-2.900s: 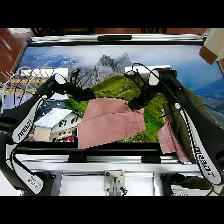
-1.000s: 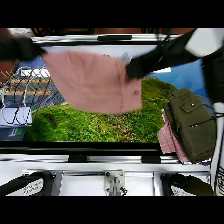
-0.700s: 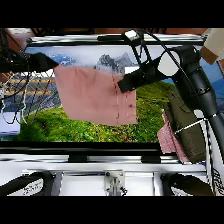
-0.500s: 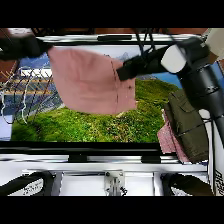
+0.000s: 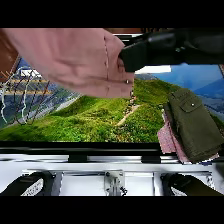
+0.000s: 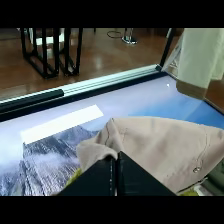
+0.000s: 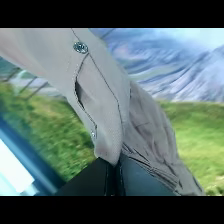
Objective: Fold the shirts.
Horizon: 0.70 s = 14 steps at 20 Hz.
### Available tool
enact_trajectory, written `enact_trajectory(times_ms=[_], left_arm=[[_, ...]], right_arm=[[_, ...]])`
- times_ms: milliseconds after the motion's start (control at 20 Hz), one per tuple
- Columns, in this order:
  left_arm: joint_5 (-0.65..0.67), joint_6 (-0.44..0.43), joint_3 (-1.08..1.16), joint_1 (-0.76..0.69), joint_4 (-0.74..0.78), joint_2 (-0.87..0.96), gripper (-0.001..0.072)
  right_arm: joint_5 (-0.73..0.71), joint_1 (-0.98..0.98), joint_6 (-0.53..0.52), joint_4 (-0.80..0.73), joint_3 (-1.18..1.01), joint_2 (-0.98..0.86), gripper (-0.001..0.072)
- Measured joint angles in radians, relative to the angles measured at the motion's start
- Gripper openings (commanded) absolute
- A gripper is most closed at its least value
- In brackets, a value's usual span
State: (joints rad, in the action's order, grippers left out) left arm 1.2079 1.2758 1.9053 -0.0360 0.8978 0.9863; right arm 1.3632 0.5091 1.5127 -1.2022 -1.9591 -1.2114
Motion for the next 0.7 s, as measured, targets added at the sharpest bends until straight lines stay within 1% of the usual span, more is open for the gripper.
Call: enact_trajectory(times_ms=[100, 200, 350, 450, 550, 650, 700], left_arm=[[0.064, 0.037, 0.003, -0.001, 0.05, -0.06, 0.0037], [0.111, 0.082, 0.005, -0.001, 0.112, -0.106, 0.0037], [0.181, 0.127, -0.045, -0.001, 0.163, -0.122, 0.0037], [0.219, 0.142, -0.14, -0.001, 0.186, -0.107, 0.0037], [0.222, 0.144, -0.275, -0.001, 0.202, -0.072, 0.0037], [0.155, 0.132, -0.411, -0.001, 0.216, -0.006, 0.0037], [0.098, 0.122, -0.465, -0.001, 0.224, 0.041, 0.0038]], right_arm=[[0.076, 0.027, 0.051, 0.023, -0.004, 0.031, 0.0066], [0.127, 0.065, 0.118, 0.008, 0.002, 0.049, 0.0065], [0.171, 0.13, 0.198, -0.084, 0.074, 0.054, 0.0065], [0.18, 0.153, 0.235, -0.155, 0.169, 0.039, 0.0065], [0.154, 0.159, 0.248, -0.22, 0.279, 0.007, 0.0063], [0.082, 0.145, 0.232, -0.263, 0.379, -0.053, 0.0062], [0.036, 0.125, 0.218, -0.281, 0.412, -0.092, 0.0062]])
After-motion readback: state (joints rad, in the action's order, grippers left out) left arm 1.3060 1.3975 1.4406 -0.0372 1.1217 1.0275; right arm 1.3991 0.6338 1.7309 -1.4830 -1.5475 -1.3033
